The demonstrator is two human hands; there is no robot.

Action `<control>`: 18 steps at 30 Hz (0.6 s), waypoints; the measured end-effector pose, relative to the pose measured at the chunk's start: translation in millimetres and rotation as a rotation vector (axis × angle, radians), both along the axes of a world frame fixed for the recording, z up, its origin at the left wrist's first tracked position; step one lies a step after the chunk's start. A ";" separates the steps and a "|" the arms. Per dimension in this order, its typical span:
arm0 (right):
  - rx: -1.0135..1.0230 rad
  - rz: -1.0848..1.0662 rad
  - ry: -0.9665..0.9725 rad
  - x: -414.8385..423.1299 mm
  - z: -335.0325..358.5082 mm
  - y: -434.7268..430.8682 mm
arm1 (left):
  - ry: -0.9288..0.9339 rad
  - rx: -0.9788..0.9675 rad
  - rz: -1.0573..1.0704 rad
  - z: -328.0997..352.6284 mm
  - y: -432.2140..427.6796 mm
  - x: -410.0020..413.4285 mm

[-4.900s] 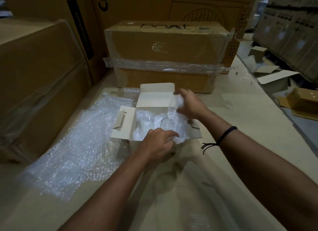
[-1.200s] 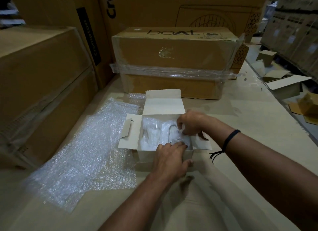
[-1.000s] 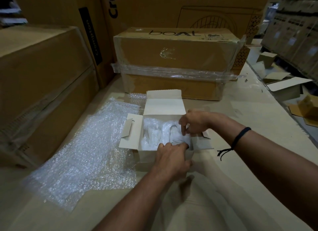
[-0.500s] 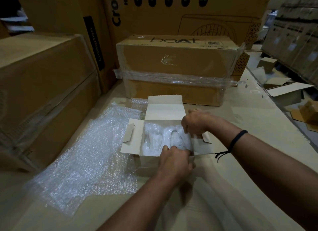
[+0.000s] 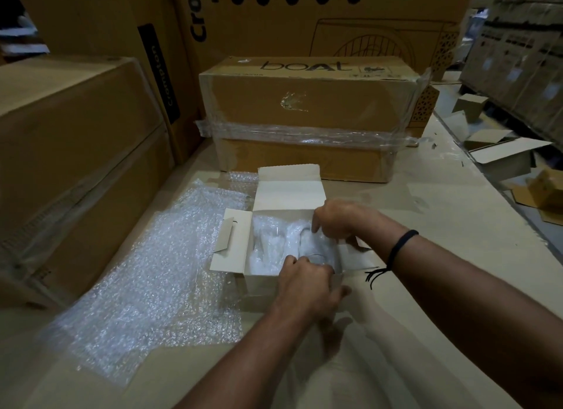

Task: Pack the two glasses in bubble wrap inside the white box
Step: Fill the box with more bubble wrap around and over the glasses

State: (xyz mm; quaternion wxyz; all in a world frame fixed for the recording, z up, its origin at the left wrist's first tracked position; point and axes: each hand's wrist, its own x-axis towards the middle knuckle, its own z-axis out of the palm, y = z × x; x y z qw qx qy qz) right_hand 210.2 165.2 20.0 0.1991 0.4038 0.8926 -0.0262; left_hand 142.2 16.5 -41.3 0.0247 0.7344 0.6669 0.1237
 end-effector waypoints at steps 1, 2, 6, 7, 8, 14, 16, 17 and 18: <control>0.023 0.026 -0.067 -3.4 -2.4 -3.9 | 0.033 -0.075 0.034 3.9 2.3 2.2; 0.037 0.039 -0.121 -6.1 -4.2 -5.9 | 0.022 -0.136 0.061 7.5 5.9 3.9; 0.022 0.031 -0.118 -6.7 4.5 -6.1 | -0.086 -0.249 -0.021 14.3 8.5 -4.5; -0.003 0.016 -0.070 -3.4 10.6 -7.7 | -0.133 -0.203 -0.078 14.5 4.8 -11.7; -0.025 0.011 -0.023 1.5 17.9 -10.6 | -0.171 -0.104 -0.129 13.0 0.8 -19.5; 0.105 0.202 -0.305 21.3 4.9 -38.4 | -0.036 -0.019 -0.122 10.0 -7.7 -34.8; 0.163 0.222 -0.372 21.7 -3.0 -40.5 | -0.042 -0.110 -0.046 11.5 -6.4 -33.3; 0.159 0.209 -0.384 22.4 -5.0 -39.3 | -0.033 -0.140 -0.031 13.2 -5.4 -33.0; 0.146 0.197 -0.394 22.6 -5.4 -38.6 | -0.018 -0.171 -0.029 14.7 -4.5 -32.6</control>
